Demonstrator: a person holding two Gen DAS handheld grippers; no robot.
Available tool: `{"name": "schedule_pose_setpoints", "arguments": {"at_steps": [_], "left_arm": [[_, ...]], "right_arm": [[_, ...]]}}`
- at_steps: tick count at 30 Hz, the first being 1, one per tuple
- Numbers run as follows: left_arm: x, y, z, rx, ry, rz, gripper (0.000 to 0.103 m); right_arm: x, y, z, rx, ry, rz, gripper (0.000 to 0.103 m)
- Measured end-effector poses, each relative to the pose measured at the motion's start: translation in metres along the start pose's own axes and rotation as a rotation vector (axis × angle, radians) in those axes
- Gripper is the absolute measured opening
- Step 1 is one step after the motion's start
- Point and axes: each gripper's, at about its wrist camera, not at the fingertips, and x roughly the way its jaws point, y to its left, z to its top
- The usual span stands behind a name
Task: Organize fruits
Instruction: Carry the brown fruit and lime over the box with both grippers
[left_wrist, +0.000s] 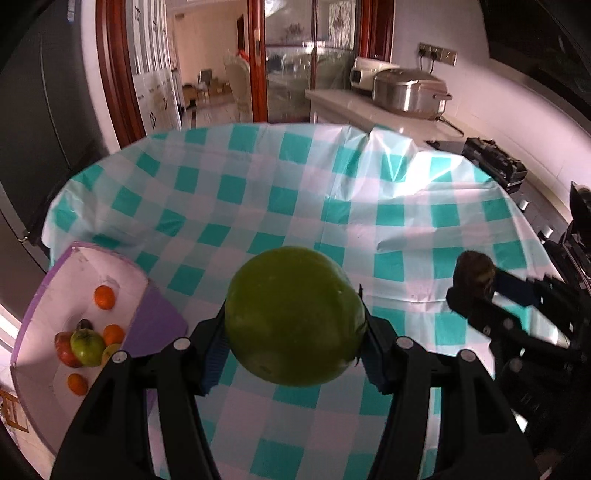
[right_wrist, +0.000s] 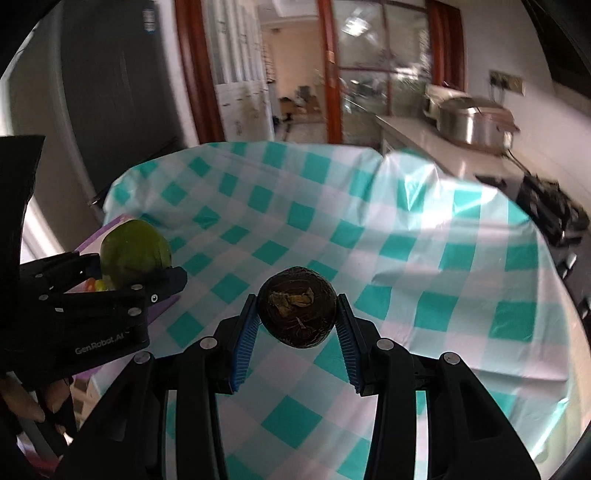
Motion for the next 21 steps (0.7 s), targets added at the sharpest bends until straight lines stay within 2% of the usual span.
{"name": "schedule_pose_setpoints", "arguments": {"at_steps": [5,14,21], "left_arm": [[-0.032,-0.006,-0.020,0.042,-0.051,-0.013,0.060],[-0.070,-0.019,-0.057,0.158,-0.061,-0.051,0.060],[-0.095,-0.029,-0.067,0.234,-0.082,-0.066,0.060]], "right_arm": [[-0.033,0.003,-0.006,-0.091,-0.025,0.039,0.041],[-0.075,0.003,-0.015,-0.143,-0.046,0.063,0.041],[-0.103,0.011,-0.029,-0.187,-0.062,0.056,0.041]]}}
